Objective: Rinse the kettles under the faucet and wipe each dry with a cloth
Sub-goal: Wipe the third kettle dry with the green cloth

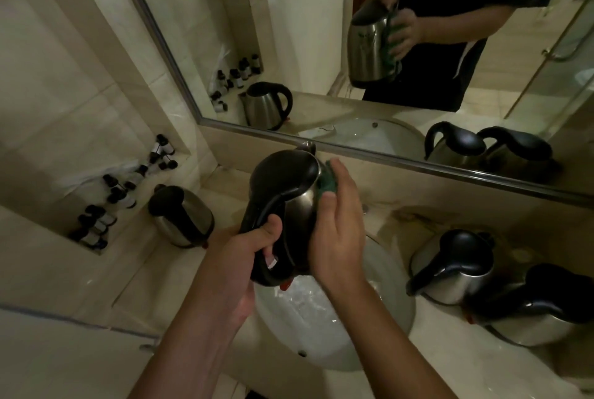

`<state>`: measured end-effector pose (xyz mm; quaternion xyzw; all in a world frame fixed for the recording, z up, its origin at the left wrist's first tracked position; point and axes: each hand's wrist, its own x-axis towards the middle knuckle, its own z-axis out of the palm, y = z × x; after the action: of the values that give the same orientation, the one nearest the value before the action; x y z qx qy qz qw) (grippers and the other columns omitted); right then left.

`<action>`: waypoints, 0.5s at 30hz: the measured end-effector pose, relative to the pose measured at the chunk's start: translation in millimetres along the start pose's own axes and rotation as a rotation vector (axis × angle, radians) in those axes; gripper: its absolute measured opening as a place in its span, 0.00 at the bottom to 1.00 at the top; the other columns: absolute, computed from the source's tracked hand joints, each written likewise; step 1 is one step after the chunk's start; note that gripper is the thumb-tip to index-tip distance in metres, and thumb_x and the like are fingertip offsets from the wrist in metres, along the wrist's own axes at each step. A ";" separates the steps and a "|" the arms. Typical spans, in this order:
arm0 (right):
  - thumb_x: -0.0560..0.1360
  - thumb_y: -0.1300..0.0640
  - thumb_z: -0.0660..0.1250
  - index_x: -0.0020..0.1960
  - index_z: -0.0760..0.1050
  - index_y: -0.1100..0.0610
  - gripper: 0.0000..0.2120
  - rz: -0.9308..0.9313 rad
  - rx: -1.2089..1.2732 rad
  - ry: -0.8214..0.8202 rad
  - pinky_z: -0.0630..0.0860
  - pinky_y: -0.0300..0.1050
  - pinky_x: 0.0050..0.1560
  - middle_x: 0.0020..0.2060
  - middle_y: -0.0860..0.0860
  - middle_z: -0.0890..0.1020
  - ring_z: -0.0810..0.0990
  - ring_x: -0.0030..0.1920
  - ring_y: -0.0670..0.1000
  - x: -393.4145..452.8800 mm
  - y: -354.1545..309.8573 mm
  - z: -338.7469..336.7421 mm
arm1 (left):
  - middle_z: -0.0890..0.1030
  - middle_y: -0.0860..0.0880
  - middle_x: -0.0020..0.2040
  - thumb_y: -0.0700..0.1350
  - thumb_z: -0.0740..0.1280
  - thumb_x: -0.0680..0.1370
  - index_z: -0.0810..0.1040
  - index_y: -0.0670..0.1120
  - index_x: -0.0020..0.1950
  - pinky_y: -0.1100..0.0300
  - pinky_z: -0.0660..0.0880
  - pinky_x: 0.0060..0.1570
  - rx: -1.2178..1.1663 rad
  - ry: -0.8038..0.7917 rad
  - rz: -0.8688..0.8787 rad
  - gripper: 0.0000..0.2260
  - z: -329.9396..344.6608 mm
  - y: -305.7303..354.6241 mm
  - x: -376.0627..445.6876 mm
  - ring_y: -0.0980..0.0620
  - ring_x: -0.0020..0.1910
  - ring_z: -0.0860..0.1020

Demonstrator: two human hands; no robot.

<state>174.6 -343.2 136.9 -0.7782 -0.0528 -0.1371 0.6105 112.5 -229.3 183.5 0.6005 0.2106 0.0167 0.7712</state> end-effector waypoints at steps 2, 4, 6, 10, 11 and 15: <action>0.83 0.51 0.54 0.79 0.65 0.50 0.24 -0.323 -0.213 -0.012 0.61 0.60 0.78 0.80 0.51 0.64 0.58 0.82 0.53 -5.8 -9.8 4.6 | 0.71 0.45 0.27 0.51 0.75 0.66 0.68 0.41 0.32 0.57 0.76 0.33 -0.068 0.005 -0.032 0.19 2.1 2.3 0.3 0.50 0.27 0.74; 0.83 0.51 0.57 0.79 0.64 0.51 0.24 -0.601 -0.370 -0.068 0.59 0.67 0.77 0.81 0.54 0.62 0.55 0.82 0.61 -14.2 12.8 5.1 | 0.72 0.47 0.26 0.48 0.73 0.68 0.68 0.42 0.32 0.59 0.76 0.29 -0.111 -0.003 -0.041 0.16 2.7 4.7 0.2 0.51 0.27 0.75; 0.84 0.49 0.55 0.80 0.60 0.51 0.25 -0.687 -0.415 -0.102 0.59 0.71 0.76 0.82 0.54 0.57 0.53 0.82 0.64 -21.0 42.3 0.4 | 0.70 0.46 0.27 0.49 0.74 0.68 0.69 0.42 0.33 0.59 0.75 0.30 -0.106 -0.018 -0.015 0.17 1.8 4.2 0.1 0.51 0.27 0.74; 0.86 0.51 0.52 0.82 0.56 0.52 0.25 -0.445 -0.261 -0.181 0.60 0.64 0.79 0.83 0.53 0.55 0.55 0.83 0.57 -9.7 48.3 -13.3 | 0.69 0.46 0.27 0.50 0.73 0.70 0.69 0.41 0.33 0.57 0.75 0.37 -0.094 -0.007 0.006 0.17 -6.5 0.9 0.7 0.50 0.29 0.72; 0.86 0.51 0.51 0.82 0.56 0.51 0.25 -0.320 -0.192 -0.177 0.62 0.62 0.78 0.82 0.53 0.60 0.59 0.82 0.53 -1.3 37.2 -12.8 | 0.69 0.46 0.28 0.51 0.74 0.69 0.70 0.42 0.33 0.55 0.73 0.41 -0.087 0.001 0.009 0.17 -8.8 1.0 1.0 0.50 0.29 0.71; 0.85 0.51 0.50 0.80 0.62 0.54 0.24 -0.247 -0.138 -0.081 0.66 0.60 0.77 0.78 0.54 0.68 0.65 0.79 0.52 14.0 -3.9 2.5 | 0.69 0.48 0.28 0.51 0.76 0.66 0.74 0.42 0.41 0.55 0.71 0.42 -0.107 0.026 0.006 0.16 -12.8 5.0 1.7 0.52 0.29 0.72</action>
<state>187.5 -341.1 143.9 -0.8108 -0.1631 -0.1827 0.5316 110.7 -215.7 185.2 0.5587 0.2177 0.0381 0.7994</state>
